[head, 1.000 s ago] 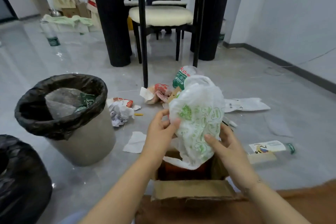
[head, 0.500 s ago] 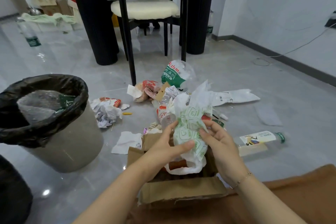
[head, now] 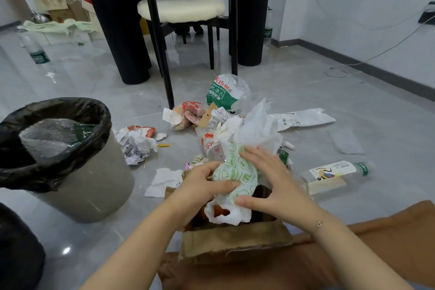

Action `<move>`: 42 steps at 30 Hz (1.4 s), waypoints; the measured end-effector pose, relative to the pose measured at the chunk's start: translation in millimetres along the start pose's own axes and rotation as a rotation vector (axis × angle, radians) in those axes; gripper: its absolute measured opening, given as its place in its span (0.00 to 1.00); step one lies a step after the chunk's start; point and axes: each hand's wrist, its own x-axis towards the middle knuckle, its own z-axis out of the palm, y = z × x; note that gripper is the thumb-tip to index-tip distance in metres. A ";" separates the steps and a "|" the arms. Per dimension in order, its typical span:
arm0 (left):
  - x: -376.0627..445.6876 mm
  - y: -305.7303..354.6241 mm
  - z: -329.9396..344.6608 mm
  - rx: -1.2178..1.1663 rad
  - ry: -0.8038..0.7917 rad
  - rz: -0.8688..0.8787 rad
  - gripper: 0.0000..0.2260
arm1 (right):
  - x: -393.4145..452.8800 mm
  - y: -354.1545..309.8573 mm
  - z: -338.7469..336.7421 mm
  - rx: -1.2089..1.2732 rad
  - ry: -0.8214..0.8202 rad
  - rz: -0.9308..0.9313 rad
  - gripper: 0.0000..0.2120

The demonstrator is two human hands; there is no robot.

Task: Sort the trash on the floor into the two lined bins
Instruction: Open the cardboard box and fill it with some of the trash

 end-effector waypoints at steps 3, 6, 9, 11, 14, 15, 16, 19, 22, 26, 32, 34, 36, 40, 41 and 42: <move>-1.7 2.1 -1.1 -0.081 -0.023 0.034 0.18 | -1.7 4.7 3.1 0.268 0.027 0.144 0.32; -0.8 3.9 -1.4 -0.151 -0.020 0.065 0.22 | 1.1 -4.3 7.3 0.552 0.137 0.193 0.24; -3.0 8.1 -8.2 -0.030 0.015 0.112 0.21 | 2.5 -11.5 9.9 0.639 0.215 0.200 0.18; -5.2 6.5 -21.0 0.251 0.098 0.175 0.19 | 2.6 -12.7 8.1 0.644 0.290 0.212 0.17; -4.7 -7.3 -49.5 0.859 0.287 0.241 0.16 | 4.8 -14.3 -5.2 0.719 0.471 0.231 0.17; -3.4 -14.4 -56.5 0.975 0.271 0.209 0.15 | 6.0 -16.0 -11.7 0.750 0.522 0.235 0.17; -1.0 -21.8 -61.3 1.024 0.226 0.148 0.14 | 6.8 -17.4 -17.2 0.785 0.553 0.241 0.17; 10.7 -38.9 -67.1 1.082 0.124 0.012 0.15 | 5.7 -19.9 -18.5 0.957 0.493 0.283 0.14; 24.6 -46.0 -72.4 1.010 0.143 0.089 0.19 | 2.2 -23.9 -0.9 0.992 0.368 0.332 0.13; 32.2 -60.2 -78.8 0.890 0.189 0.177 0.21 | 16.0 -20.0 25.9 0.257 0.167 0.158 0.10; 33.5 -70.0 -75.7 0.717 0.229 0.154 0.16 | 61.8 -4.0 61.5 -0.590 -0.485 -0.023 0.07; 33.1 -70.1 -74.0 0.696 0.216 0.134 0.16 | 66.6 0.2 74.6 -0.590 -0.671 0.085 0.09; 32.8 -72.0 -73.9 0.671 0.215 0.115 0.15 | 68.9 9.9 86.8 -0.523 -0.844 0.253 0.09; 33.5 -76.6 -74.2 0.628 0.212 0.083 0.14 | 71.1 13.0 90.4 -0.355 -1.097 0.578 0.13; 34.0 -77.0 -74.3 0.619 0.212 0.073 0.14 | 69.8 10.0 89.0 -0.316 -1.126 0.622 0.16; 34.5 -77.1 -74.3 0.612 0.214 0.061 0.13 | 67.9 8.0 88.1 -0.328 -1.139 0.603 0.19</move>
